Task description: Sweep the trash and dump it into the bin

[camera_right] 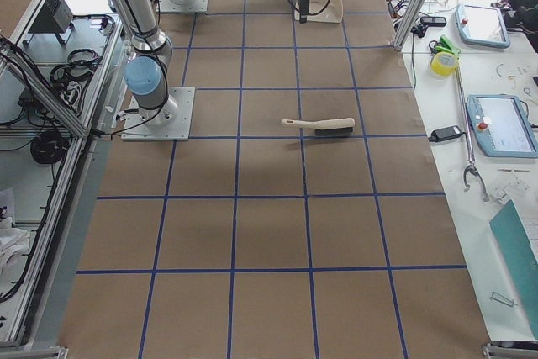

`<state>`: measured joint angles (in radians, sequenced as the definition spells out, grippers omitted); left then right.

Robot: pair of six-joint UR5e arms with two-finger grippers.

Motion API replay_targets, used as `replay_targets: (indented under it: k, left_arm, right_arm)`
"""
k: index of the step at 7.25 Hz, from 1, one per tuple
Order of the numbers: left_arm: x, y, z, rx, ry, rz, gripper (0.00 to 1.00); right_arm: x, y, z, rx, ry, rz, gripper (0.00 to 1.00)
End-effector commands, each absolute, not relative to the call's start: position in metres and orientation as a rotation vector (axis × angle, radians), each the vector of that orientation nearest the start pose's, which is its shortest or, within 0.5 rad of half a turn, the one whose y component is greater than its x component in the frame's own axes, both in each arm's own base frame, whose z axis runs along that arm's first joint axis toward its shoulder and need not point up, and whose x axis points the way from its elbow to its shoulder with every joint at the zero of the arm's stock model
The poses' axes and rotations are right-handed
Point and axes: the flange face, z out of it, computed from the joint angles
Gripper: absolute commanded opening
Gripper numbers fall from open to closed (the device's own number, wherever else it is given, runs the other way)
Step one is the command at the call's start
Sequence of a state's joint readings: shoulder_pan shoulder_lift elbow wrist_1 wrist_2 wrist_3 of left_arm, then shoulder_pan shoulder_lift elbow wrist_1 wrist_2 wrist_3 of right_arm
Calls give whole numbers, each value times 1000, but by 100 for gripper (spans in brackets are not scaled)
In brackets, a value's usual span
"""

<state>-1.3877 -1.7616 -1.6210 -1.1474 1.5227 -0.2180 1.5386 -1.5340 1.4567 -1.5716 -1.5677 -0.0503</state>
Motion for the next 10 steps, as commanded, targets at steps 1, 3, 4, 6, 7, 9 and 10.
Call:
replay_targets:
  k: [1, 3, 4, 6, 7, 9, 10]
  left_arm:
    - [-25, -579, 405, -488, 3141, -198, 100]
    - [-29, -572, 415, -476, 3139, -193, 100]
    - [-36, -562, 431, -395, 3150, -179, 100]
    - [-46, -534, 463, -275, 3165, -194, 100]
    - [-65, -526, 470, -213, 3165, -187, 100]
    - [-123, -501, 491, -22, 3097, -244, 100]
    - [-132, -492, 498, 7, 3093, -252, 100]
  right_arm:
    - [117, -517, 525, -27, 3141, -106, 100]
    - [117, -517, 525, -24, 3141, -106, 100]
    - [117, -517, 525, -24, 3141, -106, 100]
    - [117, -517, 525, -27, 3141, -106, 100]
    - [117, -517, 525, -24, 3141, -106, 100]
    - [117, -517, 525, -24, 3141, -108, 100]
    - [117, -517, 525, -24, 3141, -108, 100]
